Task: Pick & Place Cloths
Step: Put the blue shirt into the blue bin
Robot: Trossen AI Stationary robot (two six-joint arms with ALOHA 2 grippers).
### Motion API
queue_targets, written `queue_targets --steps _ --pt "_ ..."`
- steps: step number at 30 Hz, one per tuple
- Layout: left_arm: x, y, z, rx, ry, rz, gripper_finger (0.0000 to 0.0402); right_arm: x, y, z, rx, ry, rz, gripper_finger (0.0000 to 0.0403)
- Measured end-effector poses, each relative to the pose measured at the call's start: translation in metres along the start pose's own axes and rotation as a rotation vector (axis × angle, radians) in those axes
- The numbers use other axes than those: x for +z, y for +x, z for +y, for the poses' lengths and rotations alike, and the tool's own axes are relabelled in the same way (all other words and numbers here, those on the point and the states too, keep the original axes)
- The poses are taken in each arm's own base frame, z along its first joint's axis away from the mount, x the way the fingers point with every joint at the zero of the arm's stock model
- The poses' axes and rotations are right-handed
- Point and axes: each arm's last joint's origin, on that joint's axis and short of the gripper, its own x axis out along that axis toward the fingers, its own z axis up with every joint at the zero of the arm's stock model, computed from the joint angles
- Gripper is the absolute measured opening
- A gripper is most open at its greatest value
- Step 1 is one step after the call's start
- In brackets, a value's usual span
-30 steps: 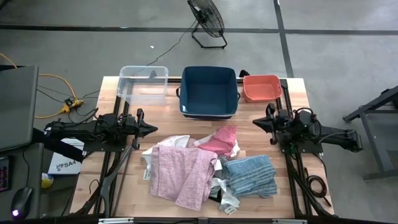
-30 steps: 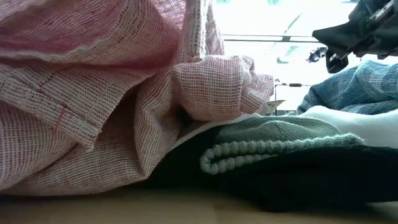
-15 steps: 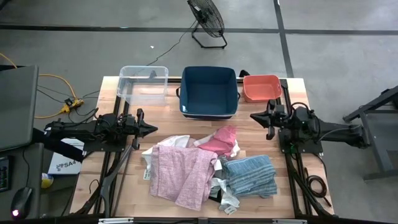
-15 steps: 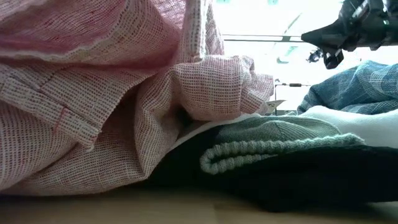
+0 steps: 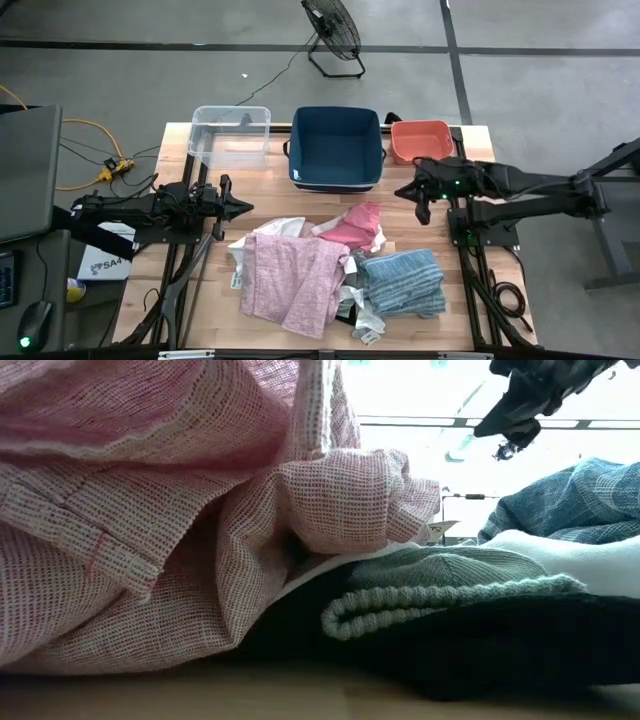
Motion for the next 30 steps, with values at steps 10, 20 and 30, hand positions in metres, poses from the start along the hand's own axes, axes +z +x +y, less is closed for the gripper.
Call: queue_targets --steps 10,20,30 --pt "0.0 0.0 0.0 0.0 0.0 0.0 0.0002 0.012 0.006 0.031 0.107 0.243 0.32 0.0003" --pt "0.0 0.0 0.0 0.0 0.0 0.0 0.0002 -0.001 0.028 0.095 0.098 -0.025 0.481 0.0002" --pt "0.0 0.0 0.0 0.0 0.0 0.0 0.0002 -0.018 0.043 0.121 0.092 0.113 0.699 0.0001"
